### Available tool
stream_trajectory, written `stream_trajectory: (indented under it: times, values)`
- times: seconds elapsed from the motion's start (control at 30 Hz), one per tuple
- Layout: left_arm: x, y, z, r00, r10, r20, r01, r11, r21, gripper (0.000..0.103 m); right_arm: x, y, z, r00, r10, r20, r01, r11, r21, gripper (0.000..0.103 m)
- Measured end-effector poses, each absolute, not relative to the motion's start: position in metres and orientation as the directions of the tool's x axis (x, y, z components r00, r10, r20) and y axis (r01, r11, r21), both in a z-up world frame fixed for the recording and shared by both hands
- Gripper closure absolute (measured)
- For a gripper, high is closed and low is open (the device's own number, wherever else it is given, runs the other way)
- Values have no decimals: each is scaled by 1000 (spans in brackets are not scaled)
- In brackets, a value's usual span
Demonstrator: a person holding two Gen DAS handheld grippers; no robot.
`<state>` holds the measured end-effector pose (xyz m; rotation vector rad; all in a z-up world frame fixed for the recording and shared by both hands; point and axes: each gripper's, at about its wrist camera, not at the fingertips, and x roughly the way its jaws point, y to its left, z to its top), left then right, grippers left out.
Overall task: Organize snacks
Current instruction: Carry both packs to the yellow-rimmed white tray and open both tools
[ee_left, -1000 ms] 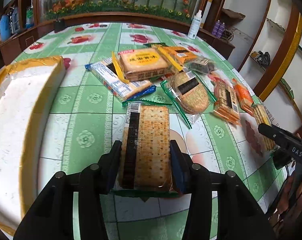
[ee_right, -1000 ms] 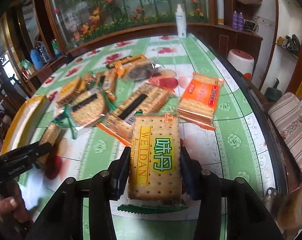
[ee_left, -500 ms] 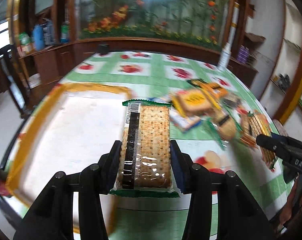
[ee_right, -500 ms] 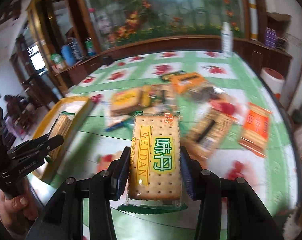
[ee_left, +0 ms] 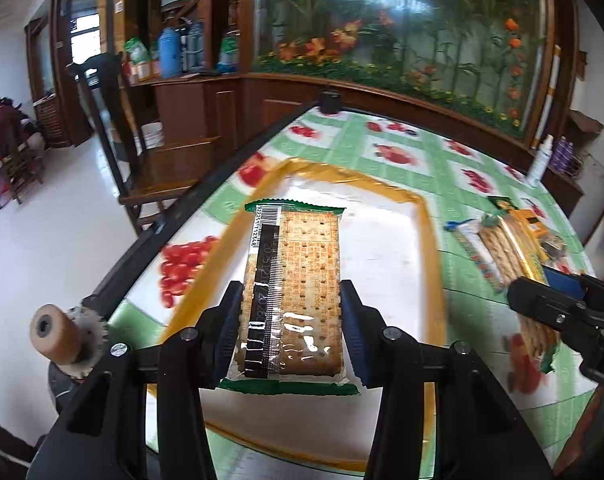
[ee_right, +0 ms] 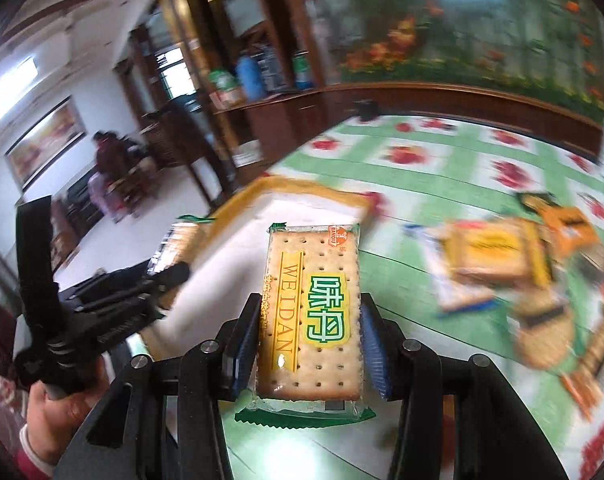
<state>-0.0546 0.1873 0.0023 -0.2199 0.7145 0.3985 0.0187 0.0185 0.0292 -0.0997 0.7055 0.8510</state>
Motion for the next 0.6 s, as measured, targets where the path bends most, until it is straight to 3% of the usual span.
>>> stream_trajectory:
  times: [0.23, 0.6]
  values:
    - [-57, 212, -14, 648, 310, -696, -473, 880, -48, 57, 16, 87, 17, 381, 675, -633, -778, 604, 176, 56]
    - [-54, 224, -25, 620, 323, -715, -490, 871, -31, 57, 18, 113, -10, 338, 647, -684, -785, 594, 174, 56]
